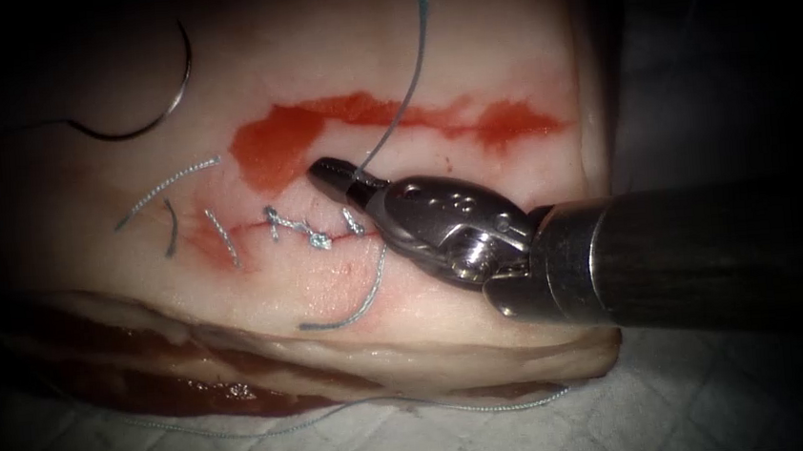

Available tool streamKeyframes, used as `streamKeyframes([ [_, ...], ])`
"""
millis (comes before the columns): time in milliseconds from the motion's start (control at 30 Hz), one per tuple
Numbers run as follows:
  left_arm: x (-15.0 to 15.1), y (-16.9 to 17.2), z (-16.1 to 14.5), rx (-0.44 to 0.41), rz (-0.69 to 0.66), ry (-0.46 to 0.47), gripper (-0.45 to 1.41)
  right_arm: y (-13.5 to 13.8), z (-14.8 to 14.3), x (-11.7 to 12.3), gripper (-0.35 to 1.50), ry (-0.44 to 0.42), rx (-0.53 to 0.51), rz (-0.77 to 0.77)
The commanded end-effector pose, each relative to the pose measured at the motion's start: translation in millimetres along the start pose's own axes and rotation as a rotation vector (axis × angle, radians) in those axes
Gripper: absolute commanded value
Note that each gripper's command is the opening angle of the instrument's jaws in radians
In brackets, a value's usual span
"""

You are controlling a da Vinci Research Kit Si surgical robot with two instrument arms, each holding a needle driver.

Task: Wound Closure
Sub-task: Cut the thread using the inner corner of the right tool, then grab the tail end of the thread using the left tool

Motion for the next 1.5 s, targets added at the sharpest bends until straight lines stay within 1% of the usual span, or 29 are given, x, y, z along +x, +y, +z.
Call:
streamKeyframes([
  [33, 0.2, 0.2, 0.8, -0.001, 0.001, -0.003, -0.45, 0.1, 1.0, -0.2, -0.35, -0.003, -0.001, 0.000],
  [200, 0.1, 0.2, 0.7, 0.000, 0.001, -0.003, -0.45, 0.0, 0.9, -0.1, -0.35, -0.003, -0.002, -0.001],
  [233, 0.1, 0.2, 0.7, 0.000, 0.001, -0.002, -0.45, 0.0, 0.9, 0.0, 0.24, 0.002, -0.003, -0.003],
  [267, 0.1, 0.2, 0.7, 0.000, 0.001, -0.002, -0.45, 0.0, 0.9, 0.0, 0.24, 0.002, -0.003, -0.003],
  [300, 0.1, 0.2, 0.7, 0.000, 0.001, -0.002, -0.45, 0.0, 0.9, 0.1, 0.74, 0.001, -0.003, -0.005],
  [333, 0.1, 0.2, 0.7, 0.000, 0.001, -0.002, -0.45, 0.1, 1.0, 0.2, 1.08, 0.001, -0.002, -0.006],
  [367, 0.1, 0.2, 0.7, 0.000, 0.001, -0.003, -0.45, 0.2, 1.1, 0.4, 1.31, 0.000, -0.002, -0.015],
  [400, 0.1, 0.2, 0.7, 0.000, 0.001, -0.003, -0.45, 0.2, 1.1, 0.4, 1.38, -0.001, 0.001, -0.015],
  [467, 0.1, 0.2, 0.7, 0.000, 0.001, -0.002, -0.45, 0.3, 1.1, 0.5, 1.40, -0.001, 0.010, -0.015],
  [567, 0.1, 0.2, 0.7, 0.001, 0.000, -0.002, -0.45, 0.4, 0.9, 0.6, 1.41, -0.005, 0.051, -0.020],
  [767, 0.0, 0.3, 0.6, 0.002, -0.001, -0.002, -0.45, 0.6, 0.3, 0.8, 1.41, -0.006, 0.046, -0.028],
  [833, 0.0, 0.3, 0.6, 0.003, -0.002, -0.002, -0.45, 0.5, -0.1, 0.9, 1.46, -0.006, 0.040, -0.047],
  [900, -0.2, 0.5, 0.4, 0.007, 0.001, -0.002, -0.45, 0.3, -1.1, 0.9, 1.48, -0.014, 0.027, -0.048],
  [933, -0.4, 0.8, 0.2, 0.006, 0.002, 0.001, -0.45, -0.2, -2.7, 1.0, 1.46, -0.026, 0.002, -0.047],
  [967, -0.4, 0.8, 0.2, 0.006, 0.002, 0.001, -0.45, -0.2, -2.7, 1.0, 1.46, -0.026, 0.002, -0.047],
  [1000, -0.5, 1.2, 0.0, 0.005, 0.011, 0.003, -0.45, -0.6, -4.4, 0.8, 1.46, -0.023, -0.012, -0.045],
  [1033, -0.5, 1.3, 0.0, 0.001, 0.009, 0.005, -0.45, -0.9, -5.4, 0.7, 1.46, -0.023, 0.000, -0.042],
  [1067, -0.5, 1.3, 0.0, 0.001, 0.009, 0.005, -0.45, -0.9, -5.4, 0.7, 1.46, -0.023, 0.000, -0.042],
  [1100, -0.6, 1.6, -0.3, -0.005, 0.025, 0.010, -0.45, -1.3, -7.0, 0.3, 1.46, -0.018, -0.009, -0.035],
  [1133, -0.6, 1.6, -0.3, -0.005, 0.025, 0.010, -0.45, -1.3, -7.0, 0.3, 1.46, -0.018, -0.009, -0.035],
  [1167, -0.6, 1.8, -0.4, -0.008, 0.036, 0.013, -0.45, -1.6, -7.8, 0.1, 1.46, -0.016, -0.013, -0.031],
  [1267, -0.8, 2.7, -0.9, -0.034, 0.066, 0.029, -0.45, -2.3, -9.8, -0.6, 1.46, -0.009, -0.023, -0.025],
  [1300, -1.0, 3.5, -1.4, -0.057, 0.073, 0.047, -0.45, -2.9, -10.9, -0.9, 1.46, -0.004, -0.037, -0.021],
  [1367, -1.1, 4.2, -1.9, -0.083, 0.090, 0.060, -0.45, -3.4, -11.8, -0.9, 1.46, -0.002, -0.050, -0.022],
  [1433, -1.1, 4.5, -2.1, -0.092, 0.090, 0.062, -0.45, -3.6, -12.0, -0.9, 1.45, -0.002, -0.055, -0.022],
  [1500, -1.0, 5.2, -2.8, -0.122, 0.095, 0.079, -0.45, -4.0, -12.4, -0.8, 1.45, -0.002, -0.057, -0.024],
])
